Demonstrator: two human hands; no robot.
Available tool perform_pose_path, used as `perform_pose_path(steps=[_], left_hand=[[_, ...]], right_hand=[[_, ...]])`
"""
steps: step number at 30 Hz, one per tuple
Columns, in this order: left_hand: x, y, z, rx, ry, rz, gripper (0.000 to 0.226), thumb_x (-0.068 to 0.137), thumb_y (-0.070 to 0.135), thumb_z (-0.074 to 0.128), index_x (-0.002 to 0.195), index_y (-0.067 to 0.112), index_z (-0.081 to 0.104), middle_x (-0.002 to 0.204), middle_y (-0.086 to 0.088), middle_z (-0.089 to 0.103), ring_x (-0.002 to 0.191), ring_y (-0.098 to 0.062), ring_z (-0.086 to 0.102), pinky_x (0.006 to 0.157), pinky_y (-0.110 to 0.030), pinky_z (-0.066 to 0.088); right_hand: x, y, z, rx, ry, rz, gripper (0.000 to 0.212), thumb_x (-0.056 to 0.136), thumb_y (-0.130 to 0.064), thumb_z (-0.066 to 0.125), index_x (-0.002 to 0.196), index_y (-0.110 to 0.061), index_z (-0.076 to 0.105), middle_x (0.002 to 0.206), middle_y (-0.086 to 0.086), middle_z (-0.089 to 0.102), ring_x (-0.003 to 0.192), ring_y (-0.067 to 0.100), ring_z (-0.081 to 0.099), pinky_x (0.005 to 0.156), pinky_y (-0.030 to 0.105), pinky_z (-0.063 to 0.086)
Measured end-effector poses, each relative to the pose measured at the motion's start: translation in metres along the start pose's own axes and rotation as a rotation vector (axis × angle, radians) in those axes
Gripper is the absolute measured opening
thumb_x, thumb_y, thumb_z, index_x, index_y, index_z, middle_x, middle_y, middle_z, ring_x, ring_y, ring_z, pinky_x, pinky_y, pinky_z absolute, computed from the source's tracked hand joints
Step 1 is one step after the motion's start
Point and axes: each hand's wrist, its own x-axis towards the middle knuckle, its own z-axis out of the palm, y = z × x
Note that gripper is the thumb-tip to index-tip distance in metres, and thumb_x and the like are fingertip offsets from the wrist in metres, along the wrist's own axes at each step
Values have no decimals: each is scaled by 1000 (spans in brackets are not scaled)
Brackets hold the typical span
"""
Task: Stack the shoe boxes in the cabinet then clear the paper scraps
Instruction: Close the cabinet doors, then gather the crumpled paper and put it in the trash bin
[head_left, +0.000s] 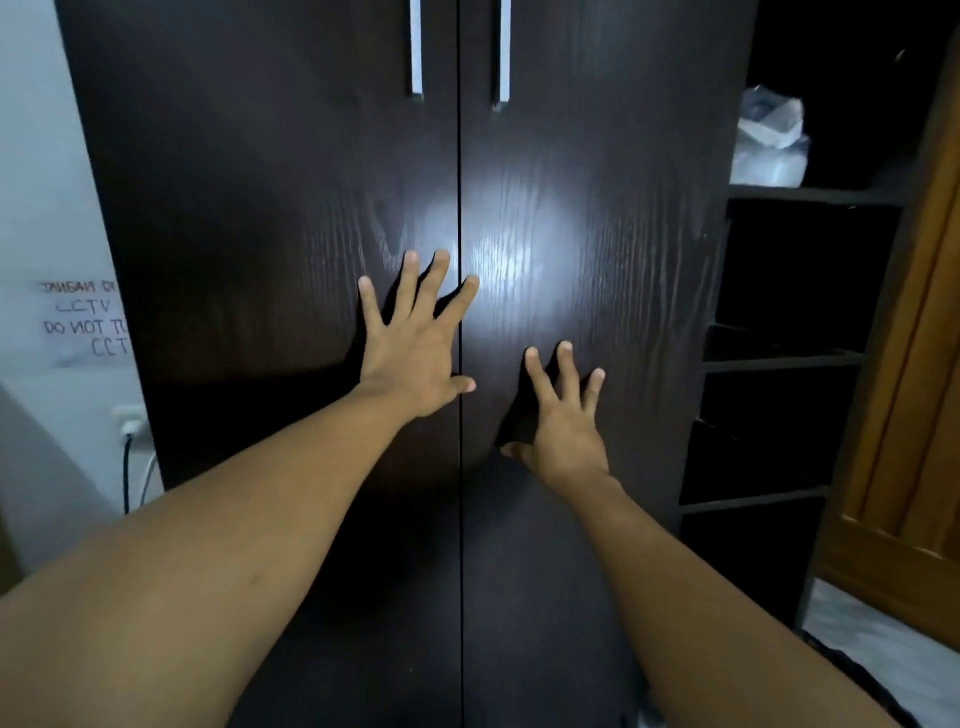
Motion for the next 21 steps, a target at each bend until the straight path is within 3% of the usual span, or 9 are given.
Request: perform_pose_path(steps=[3, 6, 8, 11, 18, 21], left_hand=[[-6, -14, -26, -36, -189, 80, 118, 73, 66, 73, 157, 36, -3, 165, 4, -21, 149, -26, -26, 117, -67, -1], [-22, -21, -49, -158, -412, 93, 116, 75, 55, 79, 158, 34, 0, 167, 8, -7, 154, -20, -7, 122, -57, 12], [-49, -17, -49, -285, -501, 63, 115, 77, 48, 80, 158, 36, -1, 167, 8, 0, 153, -20, 8, 121, -51, 21], [-112, -6, -31, -338, -591, 74, 117, 77, 49, 80, 157, 37, -4, 167, 7, 0, 153, -20, 13, 120, -47, 26], [-268, 9, 17, -417, -831, -16, 116, 79, 60, 73, 157, 38, -10, 167, 6, 1, 150, -25, 20, 115, -45, 33], [-344, 5, 47, -443, -920, -59, 116, 78, 64, 71, 157, 35, -10, 167, 4, 3, 150, -25, 21, 115, -45, 34]], right_hand=[[-7, 2, -28, 44, -172, 10, 117, 76, -35, 84, 153, -49, -3, 159, -21, -25, 150, 39, -14, 108, 72, 30], [-38, 9, -38, 23, -292, 4, 107, 78, -47, 79, 155, -46, 5, 163, -16, -8, 150, 39, 3, 110, 72, 24], [-72, 12, -32, 23, -324, 25, 102, 79, -51, 76, 155, -43, 8, 165, -12, -4, 150, 40, 8, 110, 72, 24], [-131, 20, -13, 49, -406, 81, 99, 81, -51, 75, 155, -43, 10, 165, -12, -4, 151, 37, 8, 110, 74, 20], [-240, 55, 57, 46, -559, 123, 103, 75, -65, 71, 154, -47, 7, 164, -6, 5, 148, 37, 18, 113, 64, 27], [-295, 65, 99, 101, -593, 128, 103, 77, -61, 73, 156, -41, 9, 163, 2, 11, 147, 35, 24, 115, 54, 32]])
